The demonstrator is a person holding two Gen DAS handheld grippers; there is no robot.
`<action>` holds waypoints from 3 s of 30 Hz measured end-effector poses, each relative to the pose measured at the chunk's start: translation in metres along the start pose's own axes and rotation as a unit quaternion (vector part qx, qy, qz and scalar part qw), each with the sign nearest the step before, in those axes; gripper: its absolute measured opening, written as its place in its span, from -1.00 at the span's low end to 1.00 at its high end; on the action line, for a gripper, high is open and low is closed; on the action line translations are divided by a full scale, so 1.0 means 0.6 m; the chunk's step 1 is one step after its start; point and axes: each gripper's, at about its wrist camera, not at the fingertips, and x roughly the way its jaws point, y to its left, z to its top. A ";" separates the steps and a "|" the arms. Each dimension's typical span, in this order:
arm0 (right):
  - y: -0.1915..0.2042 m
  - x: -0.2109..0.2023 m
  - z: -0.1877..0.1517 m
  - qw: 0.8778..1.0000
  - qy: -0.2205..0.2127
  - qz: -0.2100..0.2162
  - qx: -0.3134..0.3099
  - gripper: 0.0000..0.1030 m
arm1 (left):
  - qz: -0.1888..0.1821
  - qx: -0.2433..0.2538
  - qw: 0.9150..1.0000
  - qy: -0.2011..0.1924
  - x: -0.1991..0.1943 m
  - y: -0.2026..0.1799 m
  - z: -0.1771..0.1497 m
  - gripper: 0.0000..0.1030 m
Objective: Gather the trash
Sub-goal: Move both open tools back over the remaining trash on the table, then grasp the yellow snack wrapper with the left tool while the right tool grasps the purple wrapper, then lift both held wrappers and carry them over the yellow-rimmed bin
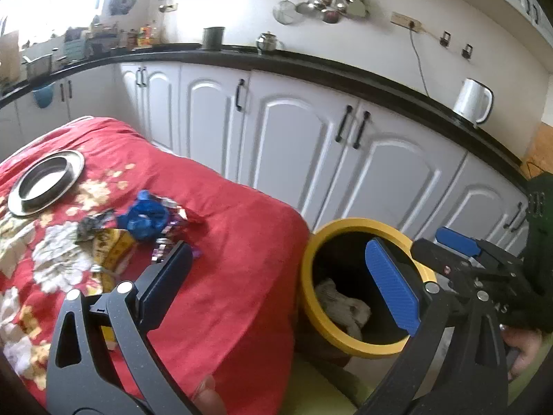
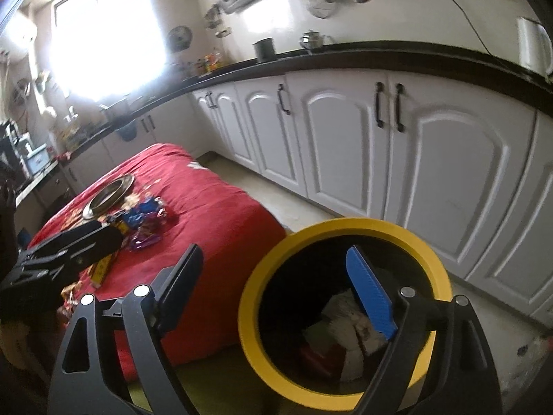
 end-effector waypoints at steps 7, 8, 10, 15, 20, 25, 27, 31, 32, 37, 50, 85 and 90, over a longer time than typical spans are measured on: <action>0.046 0.005 0.007 0.999 0.000 0.018 -0.034 0.61 | 0.025 -0.023 0.999 -0.013 -0.020 0.044 0.005 0.79; 0.052 0.006 0.008 0.999 0.002 0.020 -0.038 0.61 | 0.029 -0.026 0.999 -0.015 -0.022 0.050 0.005 0.79; 0.062 0.008 0.010 0.999 0.003 0.024 -0.045 0.61 | 0.033 -0.031 0.999 -0.017 -0.026 0.059 0.007 0.79; 0.093 0.017 0.016 0.997 0.009 0.039 -0.062 0.62 | 0.054 -0.045 0.997 -0.023 -0.043 0.091 0.003 0.79; 0.128 0.027 0.023 0.995 0.012 0.057 -0.077 0.62 | 0.073 -0.063 0.995 -0.025 -0.057 0.129 0.001 0.79; 0.158 0.038 0.034 0.993 0.012 0.066 -0.095 0.62 | 0.089 -0.079 0.992 -0.033 -0.074 0.163 0.001 0.79; 0.170 0.046 0.038 0.992 0.013 0.070 -0.100 0.62 | 0.094 -0.081 0.992 -0.035 -0.080 0.170 0.000 0.79; 0.194 0.061 0.045 0.990 0.018 0.081 -0.109 0.62 | 0.104 -0.087 0.990 -0.037 -0.089 0.190 -0.002 0.79; 0.202 0.066 0.046 0.990 0.020 0.083 -0.113 0.62 | 0.106 -0.089 0.990 -0.037 -0.091 0.196 -0.004 0.79; 0.233 0.091 0.049 0.987 0.029 0.098 -0.127 0.62 | 0.109 -0.101 0.988 -0.031 -0.097 0.226 -0.012 0.79; 0.272 0.186 0.049 0.980 0.079 0.127 -0.134 0.57 | 0.074 -0.125 0.989 0.039 -0.061 0.283 -0.047 0.17; 0.271 0.312 0.015 0.963 0.189 0.163 -0.102 -0.22 | 0.055 -0.123 0.982 0.131 0.034 0.281 -0.088 -0.32; 0.270 0.298 0.013 0.964 0.184 0.162 -0.106 -0.34 | 0.056 -0.121 0.982 0.131 0.031 0.281 -0.090 -0.50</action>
